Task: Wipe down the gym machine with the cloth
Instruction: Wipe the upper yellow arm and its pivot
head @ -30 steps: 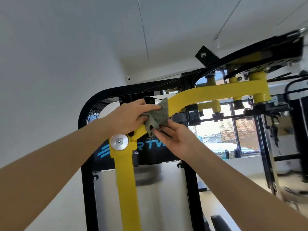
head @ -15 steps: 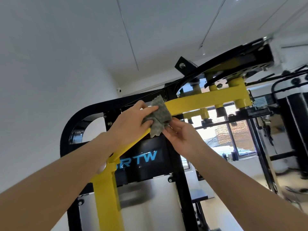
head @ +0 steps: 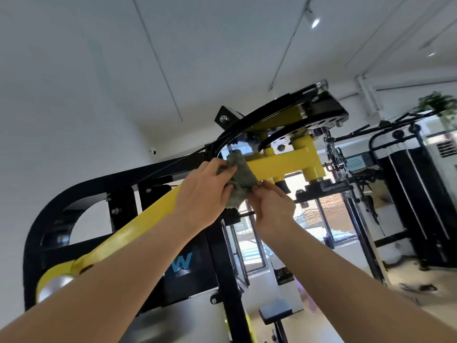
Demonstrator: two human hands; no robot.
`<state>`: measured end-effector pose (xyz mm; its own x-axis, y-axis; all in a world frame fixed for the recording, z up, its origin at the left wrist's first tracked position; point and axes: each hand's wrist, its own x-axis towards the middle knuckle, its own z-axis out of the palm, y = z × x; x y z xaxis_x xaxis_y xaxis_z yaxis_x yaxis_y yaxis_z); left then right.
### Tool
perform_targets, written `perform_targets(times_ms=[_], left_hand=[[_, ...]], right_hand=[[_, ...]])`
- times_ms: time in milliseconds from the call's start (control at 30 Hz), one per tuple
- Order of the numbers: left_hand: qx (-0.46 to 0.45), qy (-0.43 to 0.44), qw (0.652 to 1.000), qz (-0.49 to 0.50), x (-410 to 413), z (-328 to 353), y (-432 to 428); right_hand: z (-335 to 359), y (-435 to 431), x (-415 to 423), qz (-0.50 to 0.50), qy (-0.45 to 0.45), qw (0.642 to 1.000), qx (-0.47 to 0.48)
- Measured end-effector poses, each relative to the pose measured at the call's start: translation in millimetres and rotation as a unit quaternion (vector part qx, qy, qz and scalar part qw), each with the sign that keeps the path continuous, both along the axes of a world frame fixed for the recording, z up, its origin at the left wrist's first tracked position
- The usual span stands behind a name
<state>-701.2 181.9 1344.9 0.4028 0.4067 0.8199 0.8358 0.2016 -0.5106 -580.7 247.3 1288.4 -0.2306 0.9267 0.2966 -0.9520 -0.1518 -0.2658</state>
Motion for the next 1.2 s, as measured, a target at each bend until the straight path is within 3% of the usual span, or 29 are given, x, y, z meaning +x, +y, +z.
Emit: perform_targets(times_ms=[200,333,433,567,733,900,1000,1067,1100,1133,1200], left_hand=[[-0.029,0.036,0.999,0.009,32,3,39],[-0.040,0.033,0.999,0.010,58,3,59],[-0.043,0.030,0.999,0.005,71,3,73],[-0.056,0.046,0.997,0.022,84,4,91],[-0.058,0.048,0.996,0.039,104,3,107],[-0.049,0.032,0.998,0.027,117,1,118],[-0.049,0.021,0.999,-0.012,118,-2,113],[-0.074,0.004,0.996,-0.052,116,-9,107],[-0.086,-0.024,0.993,-0.073,116,-13,103],[-0.098,-0.074,0.988,-0.097,117,-17,99],[-0.125,-0.228,0.952,-0.163,121,-20,86]], right_hand=[[-2,27,29,-0.092,-0.081,0.992,0.004],[-4,43,47,-0.152,-0.076,0.985,0.042],[-5,65,65,-0.219,-0.120,0.964,0.094],[-3,98,82,-0.343,-0.237,0.891,0.181],[6,121,111,-0.444,-0.316,0.809,0.221],[14,146,129,-0.440,-0.429,0.732,0.294],[10,151,137,-0.494,-0.506,0.626,0.330],[4,147,143,-0.530,-0.520,0.588,0.321],[0,144,144,-0.530,-0.518,0.591,0.318],[-5,137,144,-0.515,-0.505,0.617,0.314],[-10,116,145,-0.394,-0.430,0.758,0.292]])
